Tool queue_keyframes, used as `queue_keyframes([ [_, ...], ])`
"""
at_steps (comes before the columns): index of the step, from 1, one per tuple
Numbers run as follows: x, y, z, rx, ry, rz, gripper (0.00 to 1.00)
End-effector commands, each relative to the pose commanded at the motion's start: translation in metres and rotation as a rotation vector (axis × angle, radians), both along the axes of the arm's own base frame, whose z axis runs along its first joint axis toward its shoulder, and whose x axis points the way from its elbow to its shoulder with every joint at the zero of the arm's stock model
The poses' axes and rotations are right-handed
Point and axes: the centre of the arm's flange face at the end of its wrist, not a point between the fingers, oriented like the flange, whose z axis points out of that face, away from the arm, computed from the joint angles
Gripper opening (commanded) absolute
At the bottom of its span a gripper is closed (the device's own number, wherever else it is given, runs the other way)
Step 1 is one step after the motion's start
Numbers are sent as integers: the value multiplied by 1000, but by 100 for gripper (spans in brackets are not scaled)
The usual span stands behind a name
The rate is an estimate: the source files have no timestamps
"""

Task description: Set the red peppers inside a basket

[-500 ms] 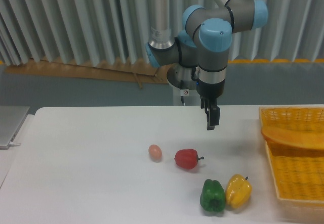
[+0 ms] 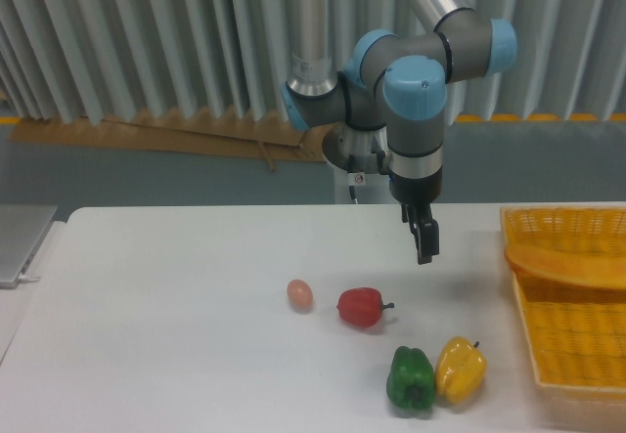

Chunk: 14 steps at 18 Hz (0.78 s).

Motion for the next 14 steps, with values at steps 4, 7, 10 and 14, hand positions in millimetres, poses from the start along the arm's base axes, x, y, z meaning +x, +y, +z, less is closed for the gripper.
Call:
queue_keyframes([
  [4,-1,1,1,1,1,0,100],
  [7,-2,2,2,4,0,-2,100],
  [10,-3,3,0,5,-4,1,100],
  [14,-3,14,-7,27,14,9,100],
])
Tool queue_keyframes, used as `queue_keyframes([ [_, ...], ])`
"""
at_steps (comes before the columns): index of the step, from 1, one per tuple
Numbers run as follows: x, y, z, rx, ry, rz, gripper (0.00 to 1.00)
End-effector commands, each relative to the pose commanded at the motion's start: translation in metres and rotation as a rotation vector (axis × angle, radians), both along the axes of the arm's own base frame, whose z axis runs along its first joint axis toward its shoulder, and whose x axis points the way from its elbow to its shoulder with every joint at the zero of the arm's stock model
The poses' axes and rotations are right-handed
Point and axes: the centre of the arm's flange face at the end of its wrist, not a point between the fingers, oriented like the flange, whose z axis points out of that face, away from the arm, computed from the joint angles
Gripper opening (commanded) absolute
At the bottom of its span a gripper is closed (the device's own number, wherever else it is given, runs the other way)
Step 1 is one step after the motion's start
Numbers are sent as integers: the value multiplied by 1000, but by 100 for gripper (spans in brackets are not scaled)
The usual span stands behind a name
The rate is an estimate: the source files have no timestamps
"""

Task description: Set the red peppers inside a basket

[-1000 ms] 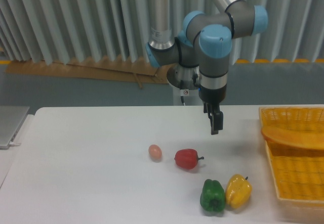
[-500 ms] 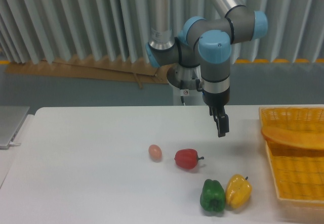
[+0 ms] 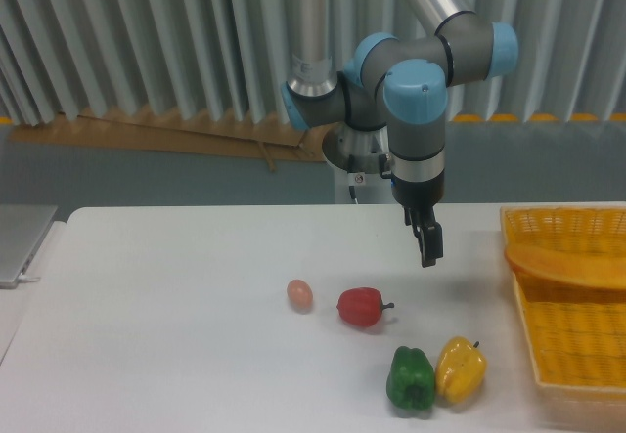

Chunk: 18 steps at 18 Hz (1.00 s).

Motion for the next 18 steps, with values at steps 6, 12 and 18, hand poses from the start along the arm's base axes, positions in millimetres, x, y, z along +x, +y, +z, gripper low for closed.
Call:
queue_keyframes([
  [6,-4,8,-7,7,9,17,100],
  [12,-5,15,-24,-13,-1,25,100],
  [18,9,39,-38,-1,10,2,100],
])
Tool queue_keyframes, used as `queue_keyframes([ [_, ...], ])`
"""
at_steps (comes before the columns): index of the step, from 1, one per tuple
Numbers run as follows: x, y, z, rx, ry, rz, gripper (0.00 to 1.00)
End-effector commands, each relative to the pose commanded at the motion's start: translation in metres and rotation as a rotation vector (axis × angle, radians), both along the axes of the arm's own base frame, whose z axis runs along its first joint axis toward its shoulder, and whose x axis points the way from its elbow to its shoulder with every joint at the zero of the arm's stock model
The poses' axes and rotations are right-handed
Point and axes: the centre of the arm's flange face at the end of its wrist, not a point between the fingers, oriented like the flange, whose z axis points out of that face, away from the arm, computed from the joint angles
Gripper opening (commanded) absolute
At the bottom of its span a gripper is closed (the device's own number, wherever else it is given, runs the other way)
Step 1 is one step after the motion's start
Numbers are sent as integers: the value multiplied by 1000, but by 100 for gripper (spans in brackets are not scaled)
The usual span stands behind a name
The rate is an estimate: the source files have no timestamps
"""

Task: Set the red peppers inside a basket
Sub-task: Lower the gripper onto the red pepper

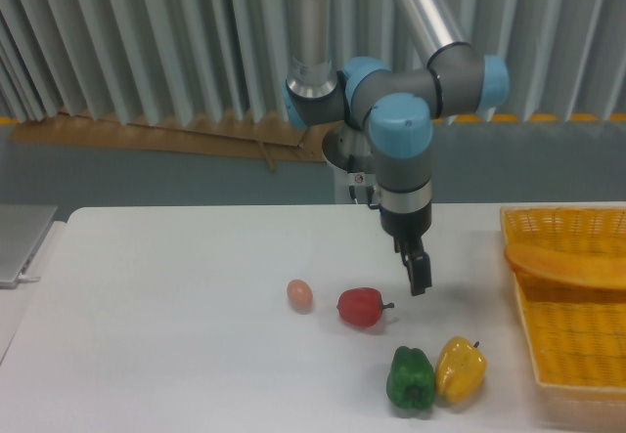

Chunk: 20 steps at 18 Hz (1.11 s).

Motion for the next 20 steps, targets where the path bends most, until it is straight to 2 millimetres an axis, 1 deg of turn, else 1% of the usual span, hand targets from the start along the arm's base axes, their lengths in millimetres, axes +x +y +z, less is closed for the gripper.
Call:
queue_keyframes([
  [4,-3,1,5,11,6,21,100],
  [6,-3,1,3,7,4,24,100],
  [9,-2,3,-13,-9,-6,20,100],
  [10,0,6,-18,-17,-2,13,100],
  [11,4,11,-22,-26,1,1,100],
  [12,8,16,-23,-26,1,-10,100],
  [13,9,18,-23,-21,-9,-16,100],
  [14,14,20,-23,-15,-24,-26,100],
  [16,35,31,-32,-9,-59,-48,100],
  [17,44,34,-32,-8,-60,-45,100],
  [18,49,35,-32,-6,-63,-38,100],
  [19,54,34,-37,-19,-72,-40,100],
  [20,61,32,-49,-39,-84,-43,100],
])
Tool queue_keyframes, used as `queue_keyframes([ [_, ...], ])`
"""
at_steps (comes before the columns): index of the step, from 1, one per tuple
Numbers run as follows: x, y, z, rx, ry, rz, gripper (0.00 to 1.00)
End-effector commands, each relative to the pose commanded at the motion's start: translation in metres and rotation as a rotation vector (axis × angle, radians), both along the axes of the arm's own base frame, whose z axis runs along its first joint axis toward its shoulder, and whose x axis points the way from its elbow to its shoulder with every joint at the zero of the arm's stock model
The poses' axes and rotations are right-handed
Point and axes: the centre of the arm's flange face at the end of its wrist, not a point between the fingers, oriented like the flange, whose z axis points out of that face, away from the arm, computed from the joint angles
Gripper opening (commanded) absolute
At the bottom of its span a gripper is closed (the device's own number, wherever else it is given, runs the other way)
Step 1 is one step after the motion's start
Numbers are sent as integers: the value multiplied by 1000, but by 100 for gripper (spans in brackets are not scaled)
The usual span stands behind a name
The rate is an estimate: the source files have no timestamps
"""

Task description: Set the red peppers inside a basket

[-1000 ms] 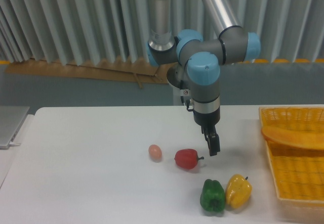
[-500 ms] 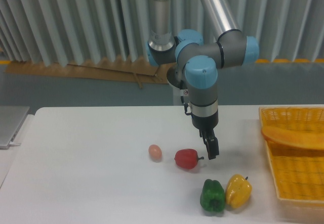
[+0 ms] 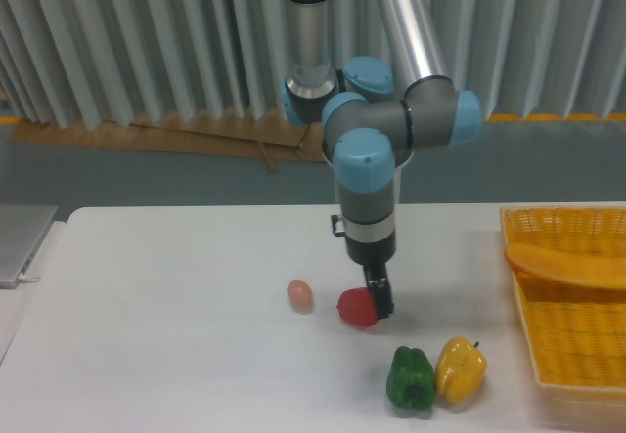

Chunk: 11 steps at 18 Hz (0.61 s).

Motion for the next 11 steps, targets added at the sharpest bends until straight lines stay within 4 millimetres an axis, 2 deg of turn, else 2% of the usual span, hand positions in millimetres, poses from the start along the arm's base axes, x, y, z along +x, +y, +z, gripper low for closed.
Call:
queue_keyframes([
  [4,10,-11,-16,-29,-21,-6,100],
  [8,3,-22,-14,-33,-20,4,100],
  [11,-3,-19,-10,-24,-12,3,100],
])
